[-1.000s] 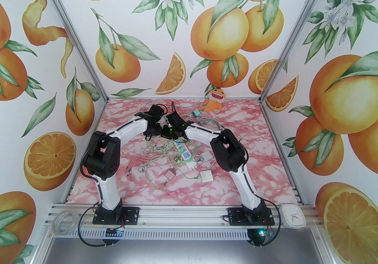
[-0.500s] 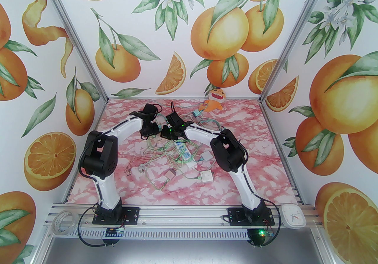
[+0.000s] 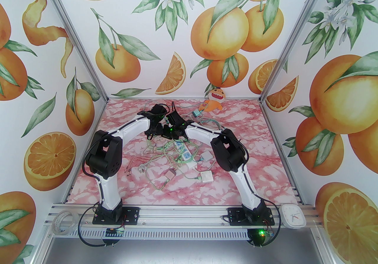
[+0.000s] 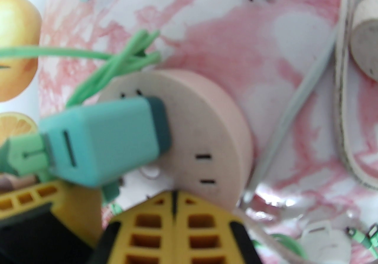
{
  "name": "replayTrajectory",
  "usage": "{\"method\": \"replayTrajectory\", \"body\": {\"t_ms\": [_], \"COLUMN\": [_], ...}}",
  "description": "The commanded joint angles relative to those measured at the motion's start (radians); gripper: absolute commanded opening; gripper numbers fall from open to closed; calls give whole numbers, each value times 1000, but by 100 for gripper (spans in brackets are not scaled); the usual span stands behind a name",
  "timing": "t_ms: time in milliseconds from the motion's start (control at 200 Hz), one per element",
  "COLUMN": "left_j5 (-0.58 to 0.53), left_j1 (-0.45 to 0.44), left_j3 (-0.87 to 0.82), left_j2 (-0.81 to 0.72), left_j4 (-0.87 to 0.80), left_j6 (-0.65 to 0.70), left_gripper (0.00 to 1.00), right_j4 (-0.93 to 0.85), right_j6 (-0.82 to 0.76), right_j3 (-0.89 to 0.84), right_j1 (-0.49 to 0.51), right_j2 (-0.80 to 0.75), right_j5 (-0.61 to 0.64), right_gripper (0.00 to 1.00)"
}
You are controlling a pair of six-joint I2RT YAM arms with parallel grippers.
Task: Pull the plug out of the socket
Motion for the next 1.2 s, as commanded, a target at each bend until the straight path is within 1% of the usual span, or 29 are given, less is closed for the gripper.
{"method": "replayTrajectory", "body": {"t_ms": [0,10,50,110,170,285,400,465,520,611,676,746,836,1011,1086,1196], "left_j5": [135,139,214,265,250,232,153,38,-28,-101,-126,-102,-46,115,116,79], "left_j1": [62,70,100,137,144,128,80,31,-8,-56,-76,-77,-52,52,77,92], "left_j3": [-19,-23,-39,-66,-70,-58,-38,-15,4,22,30,30,24,-13,-8,24], "left_j2": [-50,-52,-58,-74,-85,-80,-64,-52,-39,-17,-4,-3,-17,-69,-90,-109], "left_j4": [-22,-19,-7,20,24,9,-22,-55,-83,-111,-124,-118,-102,-59,-69,-113], "left_j6": [-2,-8,-28,-42,-32,-18,6,31,42,50,54,51,42,1,8,29], "left_gripper": [20,21,20,21,21,21,21,20,20,20,19,19,19,19,20,20], "right_j4": [-193,-193,-193,-192,-192,-193,-194,-198,-200,-200,-202,-202,-205,-205,-207,-208], "right_j6": [-18,-18,-18,-18,-18,-18,-18,-19,-21,-22,-20,-21,-22,-22,-23,-24], "right_j3": [-51,-52,-52,-52,-53,-53,-51,-50,-50,-50,-50,-50,-50,-48,-48,-47], "right_j1": [1,1,1,1,1,0,3,2,3,3,4,5,6,6,7,7], "right_j2": [82,82,80,80,80,81,81,81,79,80,80,80,80,80,79,78], "right_j5": [93,93,92,93,93,91,91,93,95,96,96,96,99,99,101,103], "right_gripper": [0,0,0,0,0,0,0,0,0,0,0,0,0,0,0,0]}}
